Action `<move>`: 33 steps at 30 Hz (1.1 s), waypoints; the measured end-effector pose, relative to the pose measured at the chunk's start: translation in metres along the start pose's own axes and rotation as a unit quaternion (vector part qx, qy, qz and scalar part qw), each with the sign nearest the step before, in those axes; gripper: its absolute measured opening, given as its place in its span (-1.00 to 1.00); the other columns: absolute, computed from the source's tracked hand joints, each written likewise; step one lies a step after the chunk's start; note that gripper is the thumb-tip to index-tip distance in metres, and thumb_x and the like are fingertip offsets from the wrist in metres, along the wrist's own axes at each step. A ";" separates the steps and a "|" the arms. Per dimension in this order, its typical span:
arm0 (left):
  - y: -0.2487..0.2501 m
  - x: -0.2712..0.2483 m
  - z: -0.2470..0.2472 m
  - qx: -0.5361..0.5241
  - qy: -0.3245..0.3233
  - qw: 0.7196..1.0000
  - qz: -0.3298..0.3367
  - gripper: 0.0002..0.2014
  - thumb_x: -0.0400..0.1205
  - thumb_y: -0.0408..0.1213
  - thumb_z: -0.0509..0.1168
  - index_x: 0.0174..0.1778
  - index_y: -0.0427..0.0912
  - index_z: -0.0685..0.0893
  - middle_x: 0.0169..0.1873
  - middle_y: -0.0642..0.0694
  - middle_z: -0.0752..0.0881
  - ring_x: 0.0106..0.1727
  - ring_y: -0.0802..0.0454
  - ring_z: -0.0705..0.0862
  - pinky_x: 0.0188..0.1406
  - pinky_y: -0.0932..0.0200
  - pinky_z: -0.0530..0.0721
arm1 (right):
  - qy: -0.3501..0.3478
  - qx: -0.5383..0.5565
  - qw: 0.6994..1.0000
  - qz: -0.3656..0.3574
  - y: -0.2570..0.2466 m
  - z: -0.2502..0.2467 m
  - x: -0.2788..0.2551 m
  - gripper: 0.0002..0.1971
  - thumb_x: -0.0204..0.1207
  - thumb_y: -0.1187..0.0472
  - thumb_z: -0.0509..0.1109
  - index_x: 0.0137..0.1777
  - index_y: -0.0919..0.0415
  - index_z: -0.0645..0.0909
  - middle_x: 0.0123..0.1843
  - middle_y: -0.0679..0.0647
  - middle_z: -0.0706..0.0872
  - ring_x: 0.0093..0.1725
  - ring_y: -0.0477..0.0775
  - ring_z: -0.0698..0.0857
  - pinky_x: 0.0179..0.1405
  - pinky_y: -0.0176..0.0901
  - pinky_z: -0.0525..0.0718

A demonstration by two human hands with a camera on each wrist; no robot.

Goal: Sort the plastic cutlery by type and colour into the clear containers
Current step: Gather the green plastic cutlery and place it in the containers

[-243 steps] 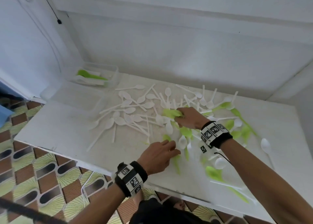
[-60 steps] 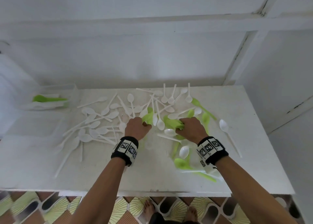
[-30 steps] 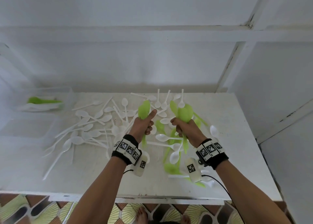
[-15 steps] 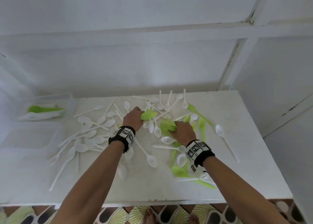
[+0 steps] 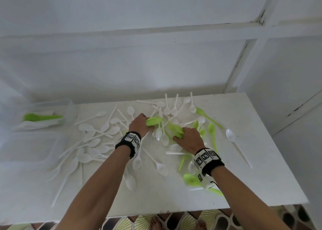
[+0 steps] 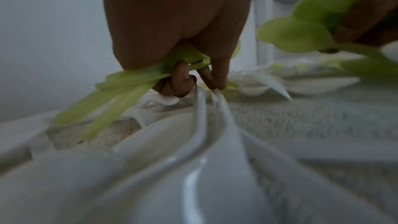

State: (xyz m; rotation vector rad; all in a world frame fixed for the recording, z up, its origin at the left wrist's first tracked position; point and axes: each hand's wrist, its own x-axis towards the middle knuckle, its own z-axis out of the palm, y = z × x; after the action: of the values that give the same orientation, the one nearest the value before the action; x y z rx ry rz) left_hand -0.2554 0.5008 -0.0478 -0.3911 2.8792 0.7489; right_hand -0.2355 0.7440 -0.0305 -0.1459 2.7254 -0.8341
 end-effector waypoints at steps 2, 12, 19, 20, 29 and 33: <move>0.000 0.002 -0.004 -0.052 0.039 0.997 -0.047 -0.80 0.61 -0.10 0.40 -0.24 -0.07 0.58 -0.30 -0.01 0.64 -0.11 -0.23 0.74 -0.23 0.08 0.55 | 0.049 0.043 0.998 -0.017 0.003 -0.003 -0.003 -0.66 0.39 -0.09 0.52 -0.39 0.04 0.48 -0.37 0.03 0.63 -0.29 0.12 0.61 -0.32 -0.16 0.49; 0.036 0.014 -0.007 -0.092 -0.009 0.981 -0.170 -0.68 0.57 -0.10 0.42 -0.34 -0.19 0.48 -0.32 -0.13 0.63 -0.23 -0.18 0.69 -0.43 0.14 0.49 | 0.127 0.473 0.870 0.054 -0.020 -0.038 -0.011 -0.80 0.51 0.18 0.43 -0.31 0.22 0.72 -0.56 -0.02 0.53 -0.52 0.01 0.46 -0.42 -0.16 0.49; 0.053 0.016 0.000 -0.075 -0.012 0.980 -0.184 -0.61 0.47 0.03 0.51 -0.31 -0.12 0.47 -0.21 -0.10 0.66 -0.14 -0.17 0.69 -0.13 0.06 0.70 | 0.117 0.510 0.851 0.039 -0.011 -0.064 -0.013 -0.67 0.58 0.23 0.31 -0.43 0.10 0.66 -0.32 0.19 0.62 -0.36 0.06 0.45 -0.39 -0.17 0.42; 0.053 0.016 0.001 -0.091 -0.014 0.978 -0.189 -0.63 0.47 0.00 0.52 -0.29 -0.14 0.50 -0.22 -0.11 0.68 -0.20 -0.15 0.68 -0.14 0.07 0.71 | 0.112 0.512 0.850 0.050 -0.006 -0.064 -0.012 -0.66 0.60 0.24 0.30 -0.43 0.06 0.63 -0.32 0.18 0.60 -0.35 0.06 0.46 -0.39 -0.16 0.42; 0.028 0.029 0.011 -0.304 -0.054 0.911 -0.274 -0.33 0.12 0.01 0.72 0.10 -0.20 0.73 -0.30 -0.25 0.74 -0.33 -0.17 0.71 -0.33 0.03 0.61 | 0.031 0.404 0.905 0.131 0.058 -0.056 -0.001 -0.84 0.58 0.12 0.48 -0.11 0.19 0.61 -0.39 0.03 0.58 -0.57 -0.01 0.49 -0.56 -0.19 0.44; 0.025 0.016 -0.005 -0.335 -0.007 0.909 -0.249 -0.59 0.43 -0.05 0.63 -0.09 -0.33 0.74 -0.35 -0.17 0.72 -0.47 -0.08 0.53 -0.39 0.16 0.49 | 0.084 0.334 0.932 0.117 0.078 -0.071 0.000 -0.76 0.59 0.06 0.53 -0.11 0.22 0.63 -0.37 0.10 0.66 -0.57 0.01 0.54 -0.54 -0.18 0.53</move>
State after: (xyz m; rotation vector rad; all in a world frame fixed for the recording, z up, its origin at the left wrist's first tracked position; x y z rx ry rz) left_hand -0.2782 0.5161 -0.0353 -1.1254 2.2415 1.5761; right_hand -0.2578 0.8463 -0.0185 0.3987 2.3647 -1.6872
